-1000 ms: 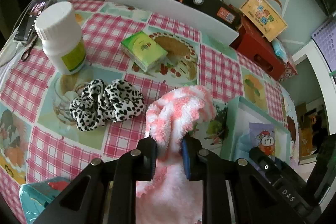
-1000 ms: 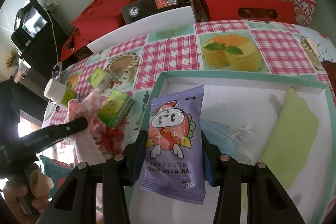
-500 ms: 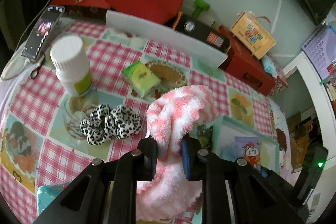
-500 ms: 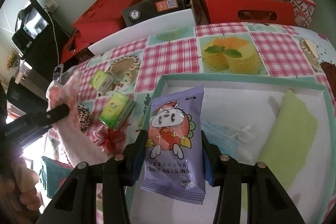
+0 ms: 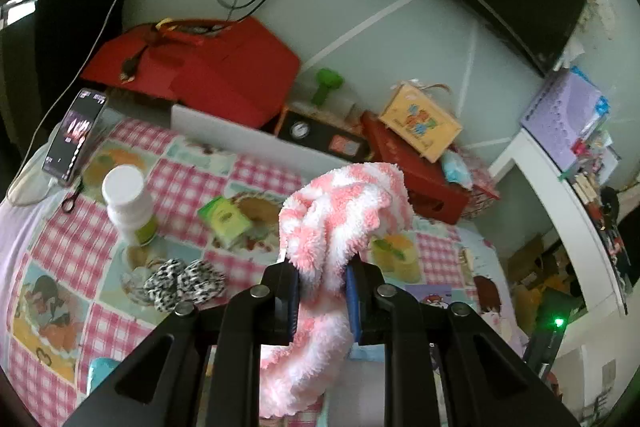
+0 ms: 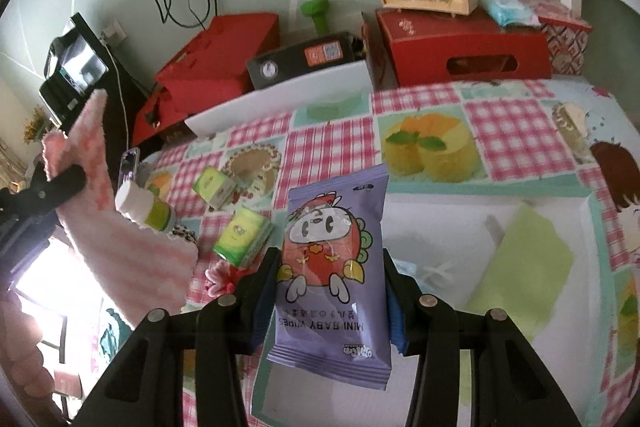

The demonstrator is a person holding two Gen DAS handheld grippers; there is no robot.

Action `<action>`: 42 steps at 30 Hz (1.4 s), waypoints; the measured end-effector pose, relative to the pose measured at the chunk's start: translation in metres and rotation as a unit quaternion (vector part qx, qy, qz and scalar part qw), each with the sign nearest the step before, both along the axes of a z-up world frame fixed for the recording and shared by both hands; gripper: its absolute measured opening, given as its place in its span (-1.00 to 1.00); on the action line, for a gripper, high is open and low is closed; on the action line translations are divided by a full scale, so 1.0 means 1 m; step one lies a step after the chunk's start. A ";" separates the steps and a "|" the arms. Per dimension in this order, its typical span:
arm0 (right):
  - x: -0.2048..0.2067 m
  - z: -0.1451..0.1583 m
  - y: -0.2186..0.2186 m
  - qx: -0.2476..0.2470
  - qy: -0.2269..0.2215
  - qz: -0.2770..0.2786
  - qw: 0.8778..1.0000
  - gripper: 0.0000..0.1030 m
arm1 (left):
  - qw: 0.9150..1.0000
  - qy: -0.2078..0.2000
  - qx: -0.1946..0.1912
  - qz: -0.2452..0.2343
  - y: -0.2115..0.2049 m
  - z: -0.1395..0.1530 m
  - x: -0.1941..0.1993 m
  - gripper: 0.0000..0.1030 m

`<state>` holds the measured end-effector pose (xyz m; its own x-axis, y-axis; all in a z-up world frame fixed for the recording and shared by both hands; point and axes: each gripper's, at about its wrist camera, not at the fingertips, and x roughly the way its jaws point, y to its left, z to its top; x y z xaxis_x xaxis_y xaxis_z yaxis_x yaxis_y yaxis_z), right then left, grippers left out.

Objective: Organize soft objects
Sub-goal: 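Carry the packet over the tray with the right tool while the left tool lifts the towel, then release the packet into the tray with the right tool while the left tool lowers the towel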

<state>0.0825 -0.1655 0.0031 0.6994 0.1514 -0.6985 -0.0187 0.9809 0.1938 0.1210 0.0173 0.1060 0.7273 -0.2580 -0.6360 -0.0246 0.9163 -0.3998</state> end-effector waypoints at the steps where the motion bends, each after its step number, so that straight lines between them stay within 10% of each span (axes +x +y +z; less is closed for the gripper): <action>1: -0.002 0.003 -0.003 -0.001 -0.004 -0.003 1.000 -0.04 | 1.000 -0.005 -0.001 -0.004 -0.004 0.003 -0.001 -0.62; 16: -0.041 0.030 -0.101 -0.007 -0.028 -0.133 0.991 -0.04 | 0.994 -0.028 0.002 -0.107 -0.094 0.009 0.003 -0.61; 28: -0.054 0.018 -0.155 -0.008 -0.007 -0.204 0.979 -0.04 | 0.984 0.037 0.019 -0.172 -0.157 -0.042 0.016 -0.61; 42: -0.024 -0.022 -0.140 0.008 0.048 -0.159 0.986 -0.04 | 0.972 0.158 0.082 -0.155 -0.167 -0.130 0.037 -0.60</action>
